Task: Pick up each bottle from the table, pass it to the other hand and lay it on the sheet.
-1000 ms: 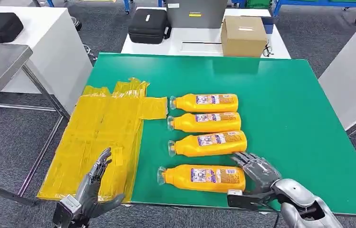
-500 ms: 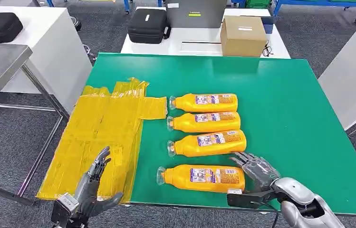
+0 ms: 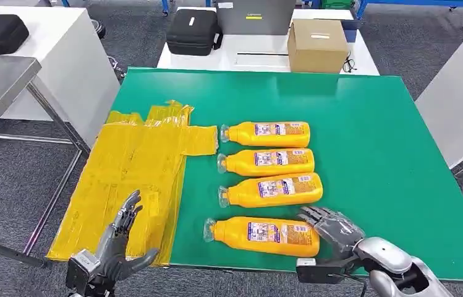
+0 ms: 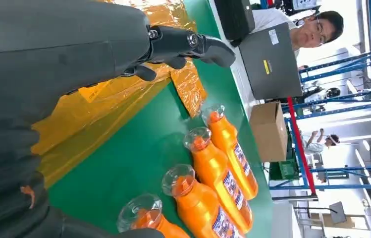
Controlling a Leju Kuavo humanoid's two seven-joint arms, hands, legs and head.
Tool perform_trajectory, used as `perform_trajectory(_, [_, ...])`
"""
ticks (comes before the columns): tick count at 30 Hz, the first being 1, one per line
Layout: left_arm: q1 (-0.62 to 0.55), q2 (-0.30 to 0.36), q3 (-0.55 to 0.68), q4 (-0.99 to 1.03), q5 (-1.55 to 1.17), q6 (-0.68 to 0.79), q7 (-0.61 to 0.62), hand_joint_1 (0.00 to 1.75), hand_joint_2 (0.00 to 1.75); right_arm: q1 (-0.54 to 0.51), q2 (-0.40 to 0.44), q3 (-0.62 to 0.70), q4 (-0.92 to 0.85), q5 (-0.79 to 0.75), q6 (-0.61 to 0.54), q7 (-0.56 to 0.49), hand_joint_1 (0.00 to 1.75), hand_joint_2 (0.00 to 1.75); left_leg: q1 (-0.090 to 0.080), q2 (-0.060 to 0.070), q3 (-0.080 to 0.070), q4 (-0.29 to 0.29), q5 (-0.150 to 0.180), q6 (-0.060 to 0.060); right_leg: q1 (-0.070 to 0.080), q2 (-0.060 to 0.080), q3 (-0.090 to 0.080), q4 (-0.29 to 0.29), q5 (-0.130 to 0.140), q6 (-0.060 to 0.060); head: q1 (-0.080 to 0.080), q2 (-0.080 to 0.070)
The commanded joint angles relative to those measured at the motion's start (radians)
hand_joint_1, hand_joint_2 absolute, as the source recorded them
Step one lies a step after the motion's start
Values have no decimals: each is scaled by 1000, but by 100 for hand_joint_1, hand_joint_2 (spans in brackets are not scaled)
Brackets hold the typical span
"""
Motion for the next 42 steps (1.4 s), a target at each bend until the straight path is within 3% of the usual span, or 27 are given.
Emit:
perform_trajectory(1, [-25,-3,18,58,4,-9,5,0,175,-31,-20,76,-39,-1,19,22,0,175,0,0,1,0,0,-1,0,1,1,0,0,-1,0,0])
perform_trajectory(6, [-25,-5,19,60,5,-12,6,0,175,-40,-12,85,-26,-2,14,30,0,175,1,0,0,-1,0,-2,1,1,0,-1,0,-1,0,0])
perform_trajectory(16, [-35,-28,32,75,9,-12,13,0,175,-244,128,251,184,27,-15,43,0,175,1,4,0,-2,0,-2,1,5,-1,-2,1,-2,0,0])
perform_trajectory(20, [-35,-29,33,75,9,-10,13,0,175,-251,129,256,190,31,-29,49,0,175,0,2,-1,-1,1,-1,1,2,-1,0,1,-1,0,0])
perform_trajectory(24, [-35,-30,41,72,16,-4,21,0,175,-394,192,338,318,17,-45,54,0,175,1,8,0,-1,-1,-2,2,8,-1,0,2,-2,0,0])
perform_trajectory(32, [-34,-30,41,71,17,-5,22,0,175,-396,189,349,319,7,-51,57,0,175,0,1,-3,-1,1,-1,1,1,-2,0,0,-1,0,0])
perform_trajectory(42, [-37,-36,47,73,19,0,28,0,175,-430,215,378,368,-5,-41,68,0,175,1,3,-3,0,0,-2,2,3,-2,0,1,-2,0,0])
